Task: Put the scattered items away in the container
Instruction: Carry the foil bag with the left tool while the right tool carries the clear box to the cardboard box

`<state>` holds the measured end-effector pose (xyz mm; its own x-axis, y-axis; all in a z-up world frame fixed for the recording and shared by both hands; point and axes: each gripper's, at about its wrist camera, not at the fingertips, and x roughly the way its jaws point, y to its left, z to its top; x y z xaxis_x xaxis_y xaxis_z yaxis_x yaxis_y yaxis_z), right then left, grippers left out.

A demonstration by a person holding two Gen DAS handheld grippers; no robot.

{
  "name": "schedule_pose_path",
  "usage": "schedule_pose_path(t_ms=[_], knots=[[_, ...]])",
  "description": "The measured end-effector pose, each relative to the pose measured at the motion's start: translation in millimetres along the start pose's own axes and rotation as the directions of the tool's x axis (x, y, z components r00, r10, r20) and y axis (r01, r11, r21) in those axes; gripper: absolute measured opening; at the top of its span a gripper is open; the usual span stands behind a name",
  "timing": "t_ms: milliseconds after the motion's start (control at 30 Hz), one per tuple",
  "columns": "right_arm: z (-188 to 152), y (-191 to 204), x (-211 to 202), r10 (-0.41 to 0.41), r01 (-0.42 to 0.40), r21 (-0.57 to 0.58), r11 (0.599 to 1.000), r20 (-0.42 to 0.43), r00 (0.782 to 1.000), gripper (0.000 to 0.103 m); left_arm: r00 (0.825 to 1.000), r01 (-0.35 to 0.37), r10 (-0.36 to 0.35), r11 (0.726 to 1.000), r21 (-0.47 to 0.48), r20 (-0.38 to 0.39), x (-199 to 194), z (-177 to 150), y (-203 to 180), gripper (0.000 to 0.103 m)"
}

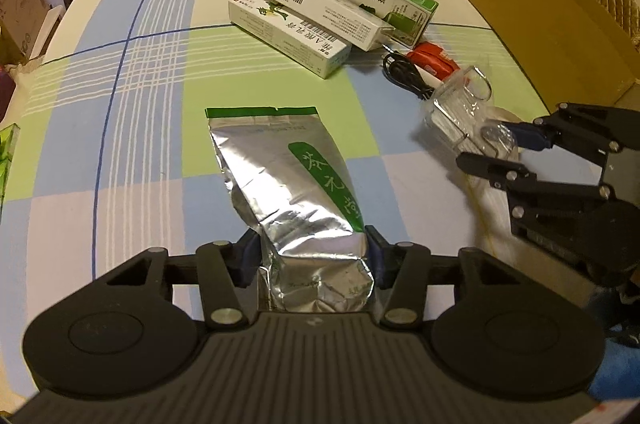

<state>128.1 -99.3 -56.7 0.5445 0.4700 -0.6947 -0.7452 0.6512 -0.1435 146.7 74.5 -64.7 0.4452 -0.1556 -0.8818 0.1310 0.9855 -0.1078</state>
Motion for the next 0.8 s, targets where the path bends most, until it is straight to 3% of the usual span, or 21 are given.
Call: schedule_pose_path(t_ms=[533, 800], knots=[[26, -23, -67, -0.096, 0.086, 0.099, 0.991, 0.108, 0.989, 0.028, 0.997, 0.011, -0.015, 0.999, 0.042, 0.079, -53, 23, -24, 0.047], [32, -56, -118, -0.174, 0.149, 0.18, 0.972, 0.136, 0.975, 0.028, 0.988, 0.043, -0.054, 0.996, 0.077, 0.142, -79, 43, -60, 0.047]])
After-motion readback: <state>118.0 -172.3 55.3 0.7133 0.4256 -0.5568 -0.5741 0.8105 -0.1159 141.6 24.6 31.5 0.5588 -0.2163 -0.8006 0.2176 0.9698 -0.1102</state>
